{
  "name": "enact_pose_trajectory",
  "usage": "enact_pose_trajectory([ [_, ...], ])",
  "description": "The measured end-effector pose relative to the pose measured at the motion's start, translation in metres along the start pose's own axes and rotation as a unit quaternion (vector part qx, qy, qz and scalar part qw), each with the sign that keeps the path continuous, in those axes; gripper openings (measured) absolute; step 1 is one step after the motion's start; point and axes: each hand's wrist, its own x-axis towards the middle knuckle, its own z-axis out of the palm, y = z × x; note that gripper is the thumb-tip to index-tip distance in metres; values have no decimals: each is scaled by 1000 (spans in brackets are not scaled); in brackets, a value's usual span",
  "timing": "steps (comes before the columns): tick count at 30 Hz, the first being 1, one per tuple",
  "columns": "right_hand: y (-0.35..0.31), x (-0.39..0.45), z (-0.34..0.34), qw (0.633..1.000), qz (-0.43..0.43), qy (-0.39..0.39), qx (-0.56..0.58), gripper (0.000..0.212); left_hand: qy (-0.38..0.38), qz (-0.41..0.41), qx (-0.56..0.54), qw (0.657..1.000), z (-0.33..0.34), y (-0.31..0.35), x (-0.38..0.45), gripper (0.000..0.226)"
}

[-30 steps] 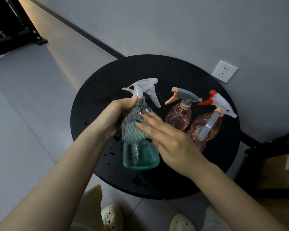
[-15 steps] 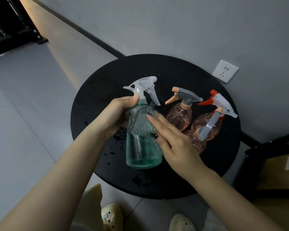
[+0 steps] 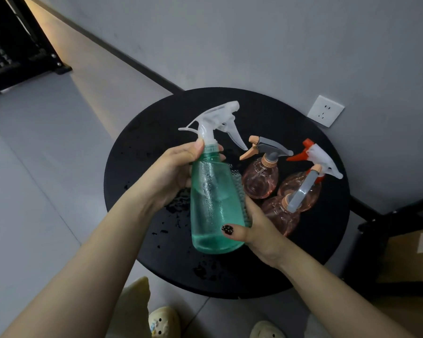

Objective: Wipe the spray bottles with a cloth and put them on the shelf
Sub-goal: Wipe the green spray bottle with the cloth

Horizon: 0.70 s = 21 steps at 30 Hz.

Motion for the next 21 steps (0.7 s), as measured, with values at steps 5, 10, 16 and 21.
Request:
enact_pose_trajectory([
  [5,1,-4,3,996,-33,84,-10,75,113,-34,133,984,-2,-2,-10,46],
  [10,1,1,8,981,-65,167,-68,66,190,-18,250,949,18,-11,-26,60],
  [16,9,2,15,927,-106,259,-250,85,185,-45,152,970,30,-25,-22,58],
  [21,2,-3,14,907,-117,235,-329,87,162,-63,73,982,25,-24,-19,51],
])
